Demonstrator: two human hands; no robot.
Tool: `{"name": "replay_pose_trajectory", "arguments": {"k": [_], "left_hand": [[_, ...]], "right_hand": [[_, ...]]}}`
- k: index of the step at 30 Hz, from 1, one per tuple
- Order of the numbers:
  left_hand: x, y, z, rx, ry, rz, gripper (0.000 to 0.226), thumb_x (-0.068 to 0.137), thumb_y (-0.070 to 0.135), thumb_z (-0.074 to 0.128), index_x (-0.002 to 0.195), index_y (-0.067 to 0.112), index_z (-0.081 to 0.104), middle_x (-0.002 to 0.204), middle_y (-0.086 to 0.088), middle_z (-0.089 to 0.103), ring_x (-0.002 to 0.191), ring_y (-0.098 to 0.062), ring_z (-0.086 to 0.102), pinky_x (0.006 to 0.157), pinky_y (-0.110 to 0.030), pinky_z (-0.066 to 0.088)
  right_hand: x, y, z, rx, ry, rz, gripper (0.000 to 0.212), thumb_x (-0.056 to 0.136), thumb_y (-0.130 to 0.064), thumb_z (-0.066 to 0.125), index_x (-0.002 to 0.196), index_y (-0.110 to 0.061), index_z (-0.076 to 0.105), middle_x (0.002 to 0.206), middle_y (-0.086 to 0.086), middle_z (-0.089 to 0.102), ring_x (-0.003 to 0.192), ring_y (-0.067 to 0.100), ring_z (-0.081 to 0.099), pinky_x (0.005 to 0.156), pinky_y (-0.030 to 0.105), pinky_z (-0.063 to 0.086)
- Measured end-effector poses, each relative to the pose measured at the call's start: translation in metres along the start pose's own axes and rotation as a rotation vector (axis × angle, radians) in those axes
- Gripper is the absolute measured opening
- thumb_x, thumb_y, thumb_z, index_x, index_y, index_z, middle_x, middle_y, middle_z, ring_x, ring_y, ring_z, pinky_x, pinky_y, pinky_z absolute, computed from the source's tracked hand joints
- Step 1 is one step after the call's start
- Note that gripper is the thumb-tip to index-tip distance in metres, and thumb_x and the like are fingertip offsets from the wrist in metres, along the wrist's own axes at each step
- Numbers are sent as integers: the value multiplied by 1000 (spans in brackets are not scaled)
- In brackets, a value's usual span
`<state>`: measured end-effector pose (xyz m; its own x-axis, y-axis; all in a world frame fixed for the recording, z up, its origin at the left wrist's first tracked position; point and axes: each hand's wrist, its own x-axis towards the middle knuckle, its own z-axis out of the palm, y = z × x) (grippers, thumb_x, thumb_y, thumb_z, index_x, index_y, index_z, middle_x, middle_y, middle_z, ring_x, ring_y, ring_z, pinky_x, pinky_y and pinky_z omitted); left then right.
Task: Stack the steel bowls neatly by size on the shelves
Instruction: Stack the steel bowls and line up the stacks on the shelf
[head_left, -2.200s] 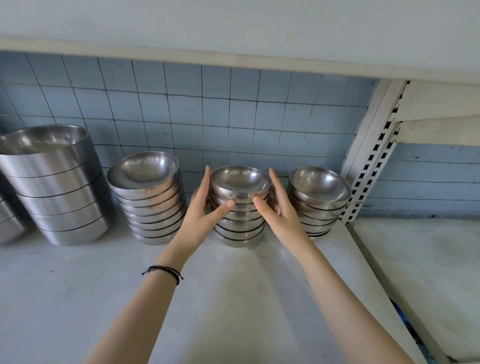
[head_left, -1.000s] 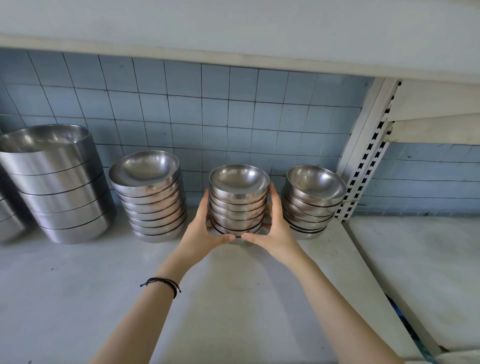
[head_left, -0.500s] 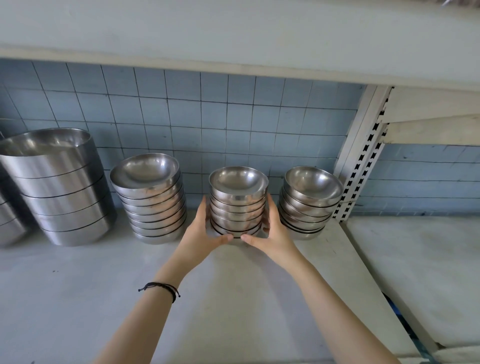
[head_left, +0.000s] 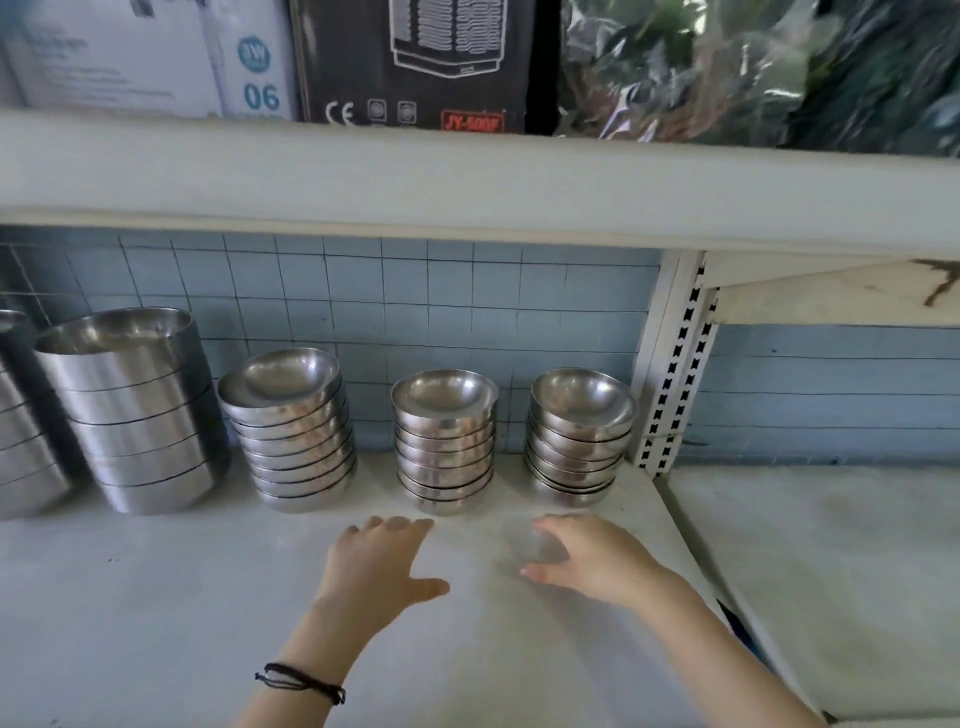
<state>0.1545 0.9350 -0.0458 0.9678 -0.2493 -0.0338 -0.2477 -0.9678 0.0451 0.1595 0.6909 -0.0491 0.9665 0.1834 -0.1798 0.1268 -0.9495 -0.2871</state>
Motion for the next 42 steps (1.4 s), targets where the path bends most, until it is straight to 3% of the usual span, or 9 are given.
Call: {"name": "replay_pose_trajectory", "arguments": {"k": [4, 11, 16, 22, 27, 31, 35, 39, 42], "left_hand": [[0, 37, -4, 162, 11, 35, 67, 86, 62, 55, 141, 27, 39, 136, 5, 51, 125, -18, 46, 100, -33, 35], [12, 92, -22, 182, 158, 86, 61, 85, 59, 58, 128, 19, 42, 129, 3, 53, 117, -19, 51, 85, -30, 39], [28, 118, -25, -64, 260, 96, 98, 89, 64, 47, 154, 14, -7, 163, 1, 1, 143, -17, 29, 97, -30, 45], [65, 126, -35, -529, 438, 93, 103, 85, 61, 55, 154, 18, -9, 163, 4, -4, 149, -16, 13, 108, -28, 34], [89, 127, -32, -812, 390, 121, 117, 69, 68, 55, 153, 15, -7, 162, -2, 5, 149, -14, 6, 112, -20, 13], [106, 128, -25, -1004, 377, 92, 115, 73, 48, 73, 154, 18, -1, 157, 1, 20, 145, -9, 15, 112, -18, 15], [118, 127, -22, -1160, 302, 88, 117, 70, 41, 77, 154, 18, -1, 145, 13, 29, 131, 5, 24, 96, 1, 21], [126, 126, -14, -1245, 314, 83, 128, 57, 59, 84, 154, 20, 9, 143, 15, 37, 132, 2, 34, 103, -13, 27], [128, 128, -13, -1240, 375, 69, 107, 54, 57, 84, 143, 32, 31, 129, 24, 49, 119, 14, 46, 94, -3, 33]], "right_hand": [[-19, 25, -18, -289, -24, -8, 61, 87, -63, 57, 130, -20, 54, 128, 2, 59, 115, 24, 58, 76, 31, 44], [-39, 71, -48, -440, -30, 41, 52, 88, -57, 59, 120, -16, 57, 119, 8, 62, 108, 29, 61, 71, 30, 42], [-37, 88, -61, -375, -1, 94, 58, 89, -60, 55, 126, -15, 53, 116, 6, 62, 104, 25, 61, 71, 31, 45], [-18, 96, -84, -10, 93, 83, 99, 84, -68, 57, 157, -21, 11, 160, 6, 28, 142, 25, 37, 110, 39, 39], [1, 103, -86, 330, 169, -20, 113, 76, -70, 62, 158, -27, -3, 166, -3, 3, 151, 16, 15, 121, 36, 19], [17, 104, -82, 498, 240, -88, 116, 73, -65, 69, 157, -30, -2, 165, -10, 4, 151, 13, 11, 122, 35, 16], [34, 105, -77, 692, 286, -92, 135, 46, -88, 68, 155, -40, 4, 163, -10, 20, 149, 13, 21, 121, 45, 23], [48, 103, -63, 916, 350, -180, 95, 60, -64, 82, 142, -48, 37, 141, -18, 53, 131, 2, 49, 112, 36, 41], [52, 98, -55, 1002, 397, -222, 64, 77, -29, 82, 124, -52, 45, 127, -21, 60, 116, -8, 57, 101, 19, 46]]}}
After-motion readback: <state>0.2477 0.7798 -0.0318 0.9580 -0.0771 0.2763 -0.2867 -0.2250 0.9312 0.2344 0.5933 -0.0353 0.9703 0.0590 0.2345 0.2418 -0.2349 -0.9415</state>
